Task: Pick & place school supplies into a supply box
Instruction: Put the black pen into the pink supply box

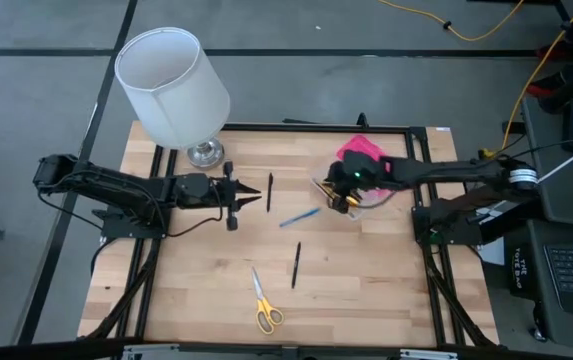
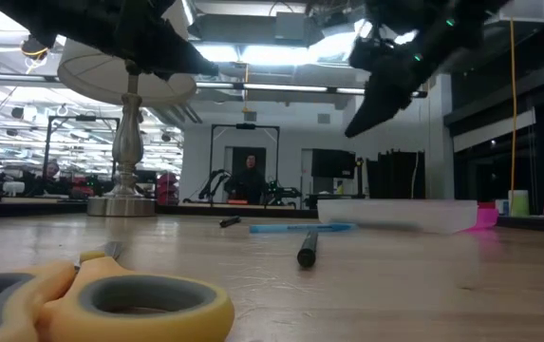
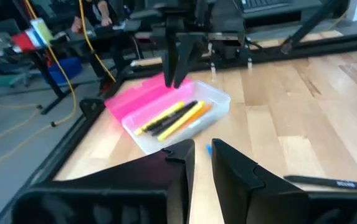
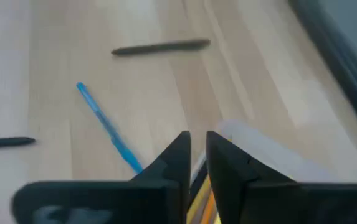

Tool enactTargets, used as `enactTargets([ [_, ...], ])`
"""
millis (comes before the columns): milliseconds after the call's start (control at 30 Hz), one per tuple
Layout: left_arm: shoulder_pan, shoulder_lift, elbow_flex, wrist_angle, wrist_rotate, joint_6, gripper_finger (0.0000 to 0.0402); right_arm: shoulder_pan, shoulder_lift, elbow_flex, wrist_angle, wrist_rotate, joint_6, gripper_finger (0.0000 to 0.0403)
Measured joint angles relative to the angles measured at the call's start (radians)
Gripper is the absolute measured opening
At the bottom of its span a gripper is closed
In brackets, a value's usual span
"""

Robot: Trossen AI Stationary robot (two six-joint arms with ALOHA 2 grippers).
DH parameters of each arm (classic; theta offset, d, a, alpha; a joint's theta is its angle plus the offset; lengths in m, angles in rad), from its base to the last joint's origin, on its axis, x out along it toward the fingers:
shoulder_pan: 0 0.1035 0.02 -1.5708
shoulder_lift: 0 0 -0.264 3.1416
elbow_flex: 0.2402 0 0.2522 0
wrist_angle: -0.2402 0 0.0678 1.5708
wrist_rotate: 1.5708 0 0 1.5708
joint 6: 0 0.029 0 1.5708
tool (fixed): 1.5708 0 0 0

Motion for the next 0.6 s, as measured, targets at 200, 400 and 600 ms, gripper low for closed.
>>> enactTargets([
  [200, 0.001, 0.092, 0.028, -0.012, -0.100, -0.147, 0.0047, 0.026, -0.075, -0.240, 0.390, -0.007, -0.009, 0.0018],
  [400, 0.010, 0.199, 0.202, -0.252, -0.171, -0.356, 0.0047, 0.025, -0.095, -0.297, 0.461, -0.006, -0.018, 0.0008],
  [600, 0.021, 0.339, 0.405, -0.473, -0.249, -0.507, 0.0047, 0.025, -0.095, -0.297, 0.481, -0.007, -0.054, 0.0035],
])
